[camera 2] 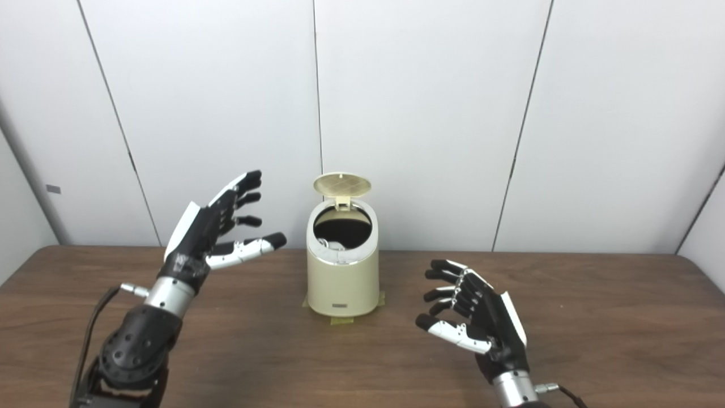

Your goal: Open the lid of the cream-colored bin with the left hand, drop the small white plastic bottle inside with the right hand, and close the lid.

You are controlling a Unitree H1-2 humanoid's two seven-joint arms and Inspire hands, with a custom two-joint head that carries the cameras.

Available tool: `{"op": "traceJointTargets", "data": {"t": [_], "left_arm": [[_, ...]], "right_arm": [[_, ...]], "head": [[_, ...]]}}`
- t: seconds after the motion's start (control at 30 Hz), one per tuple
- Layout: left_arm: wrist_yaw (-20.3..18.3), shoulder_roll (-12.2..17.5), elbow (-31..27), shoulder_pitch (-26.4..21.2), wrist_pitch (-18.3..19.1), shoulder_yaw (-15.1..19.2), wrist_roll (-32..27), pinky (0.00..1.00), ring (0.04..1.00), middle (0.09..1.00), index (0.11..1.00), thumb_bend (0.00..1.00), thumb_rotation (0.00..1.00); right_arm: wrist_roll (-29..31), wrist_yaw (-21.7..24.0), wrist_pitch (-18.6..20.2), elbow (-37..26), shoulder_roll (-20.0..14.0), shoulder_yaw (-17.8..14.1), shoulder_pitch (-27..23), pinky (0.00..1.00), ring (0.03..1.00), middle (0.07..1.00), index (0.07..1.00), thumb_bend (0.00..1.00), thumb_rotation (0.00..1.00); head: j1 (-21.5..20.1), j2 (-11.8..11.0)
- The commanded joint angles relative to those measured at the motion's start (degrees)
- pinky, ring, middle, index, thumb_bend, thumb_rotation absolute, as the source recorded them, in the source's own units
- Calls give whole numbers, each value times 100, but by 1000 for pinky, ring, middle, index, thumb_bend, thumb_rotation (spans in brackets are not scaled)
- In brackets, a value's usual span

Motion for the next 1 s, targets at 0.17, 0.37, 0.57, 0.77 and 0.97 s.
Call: {"op": "traceJointTargets", "data": {"t": [0.17, 0.37, 0.57, 0.77, 0.97], "left_arm": [[-130, 221, 557, -1220, 148, -345, 496, 888, 983, 998, 998, 952, 346], [-203, 291, 1162, -1889, 239, -764, 1093, 932, 1000, 1000, 1000, 954, 384], [-476, 442, 1718, -2233, -6, -1199, 1411, 920, 989, 937, 926, 958, 423], [-840, 541, 1945, -2338, -241, -1535, 1571, 821, 945, 911, 867, 994, 402], [-1213, 672, 1693, -2233, -263, -1801, 1845, 872, 980, 899, 869, 1000, 389]], "right_arm": [[-58, -125, -108, -225, 22, -11, -155, 420, 544, 687, 693, 781, 216], [-141, -228, -51, -244, 53, -11, -152, 453, 580, 688, 688, 789, 231], [-224, -350, 139, -368, 133, 16, -141, 482, 610, 692, 678, 830, 213], [-284, -446, 202, -412, 158, 41, -139, 487, 611, 686, 680, 842, 208], [-294, -474, 175, -386, 153, 53, -151, 491, 617, 686, 682, 829, 216]], "head": [[-35, -5], [-57, -34], [-102, -41], [-144, -37], [-162, -37]]}}
